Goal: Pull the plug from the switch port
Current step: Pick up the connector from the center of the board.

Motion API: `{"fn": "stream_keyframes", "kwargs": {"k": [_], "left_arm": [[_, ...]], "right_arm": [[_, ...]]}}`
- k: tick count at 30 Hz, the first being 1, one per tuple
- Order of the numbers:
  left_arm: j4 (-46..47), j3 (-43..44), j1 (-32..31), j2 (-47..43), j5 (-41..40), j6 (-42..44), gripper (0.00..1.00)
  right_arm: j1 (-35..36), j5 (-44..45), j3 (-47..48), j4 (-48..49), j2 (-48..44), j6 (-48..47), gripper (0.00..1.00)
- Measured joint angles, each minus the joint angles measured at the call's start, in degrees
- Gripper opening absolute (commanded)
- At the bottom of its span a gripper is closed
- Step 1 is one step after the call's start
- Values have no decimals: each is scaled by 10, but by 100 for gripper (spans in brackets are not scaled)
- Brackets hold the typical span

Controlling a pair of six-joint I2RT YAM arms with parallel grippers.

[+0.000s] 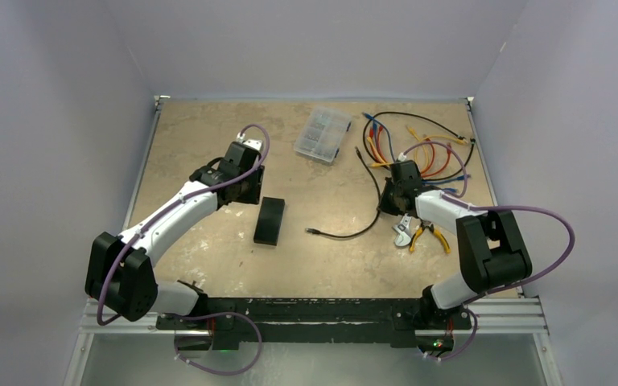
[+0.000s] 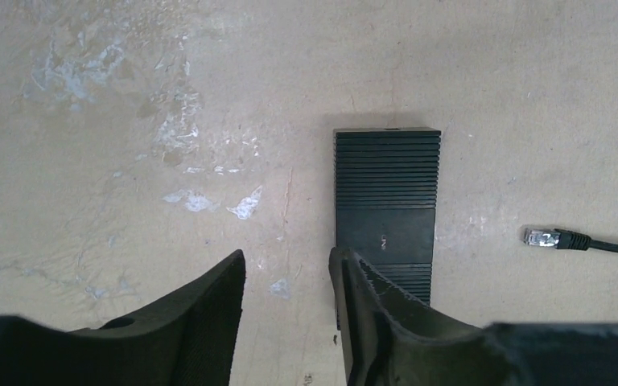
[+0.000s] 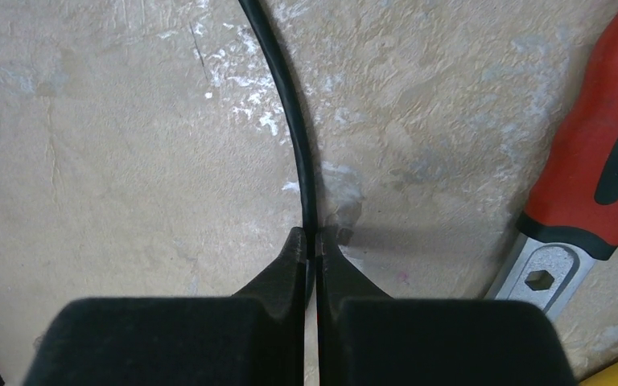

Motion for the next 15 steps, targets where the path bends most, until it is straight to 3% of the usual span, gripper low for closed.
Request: {"fn": "stream_keyframes", "kwargs": {"k": [4,15], "left_arm": [[-3,1,0,0,-6,7,66],[-2,1,0,0,-6,18,81]], "right_arm": [[0,-10,5,-9,0,-6,0],[0,-40,45,-33,-29,-36,0]]}}
